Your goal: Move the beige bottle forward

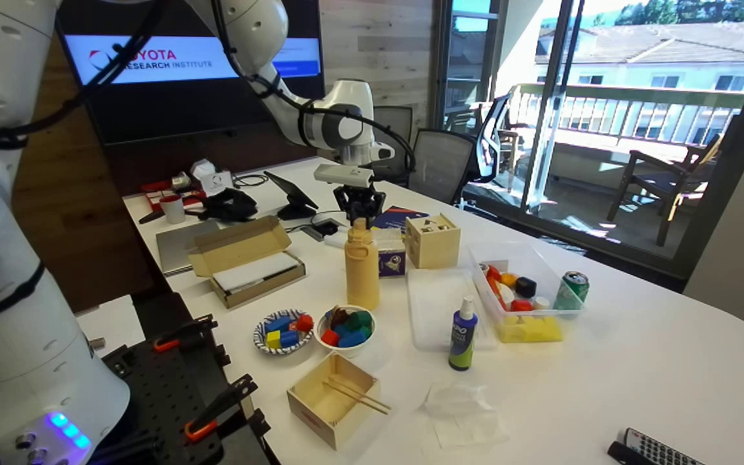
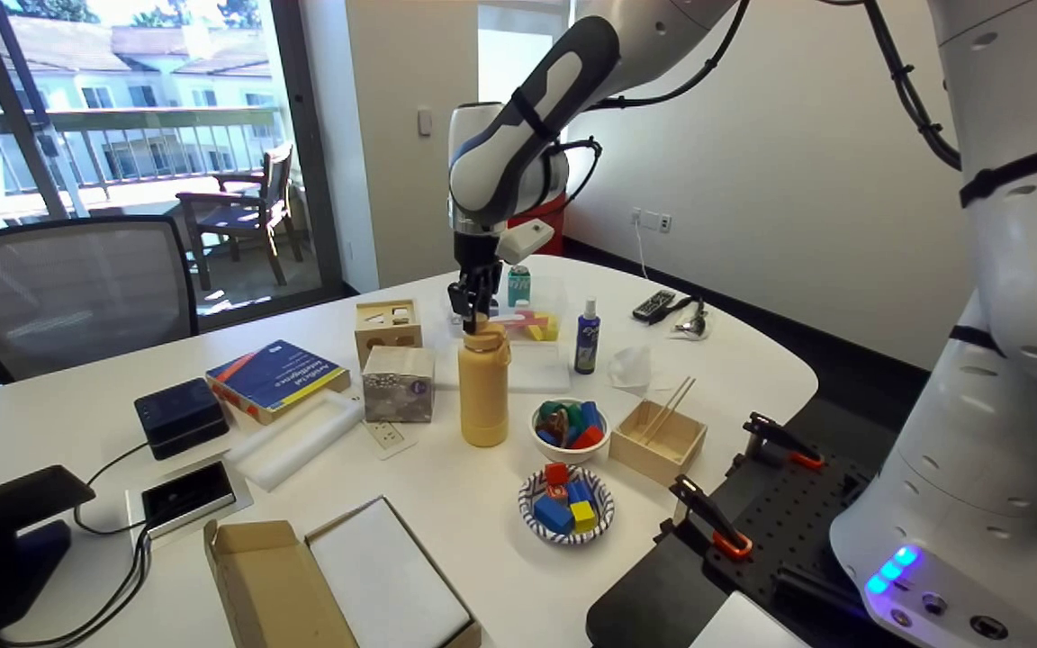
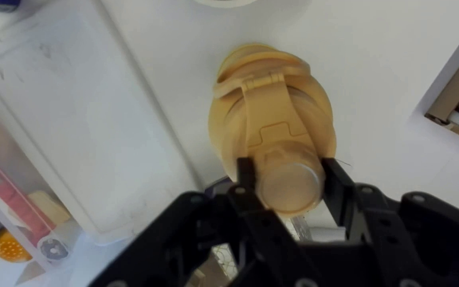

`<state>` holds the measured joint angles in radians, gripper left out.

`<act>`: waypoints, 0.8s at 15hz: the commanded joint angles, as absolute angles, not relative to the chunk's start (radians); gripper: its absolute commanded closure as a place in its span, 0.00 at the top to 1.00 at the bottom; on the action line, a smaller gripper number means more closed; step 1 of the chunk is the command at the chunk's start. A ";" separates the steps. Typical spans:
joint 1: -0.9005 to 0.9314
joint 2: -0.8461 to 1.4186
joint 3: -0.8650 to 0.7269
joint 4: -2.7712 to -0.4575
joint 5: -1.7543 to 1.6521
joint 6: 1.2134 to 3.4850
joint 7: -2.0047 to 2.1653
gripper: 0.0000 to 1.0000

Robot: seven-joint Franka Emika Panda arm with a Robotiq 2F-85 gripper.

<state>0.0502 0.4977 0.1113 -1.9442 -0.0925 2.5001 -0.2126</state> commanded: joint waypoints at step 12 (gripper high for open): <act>0.033 0.524 0.150 -1.892 -0.103 2.412 -0.425 0.20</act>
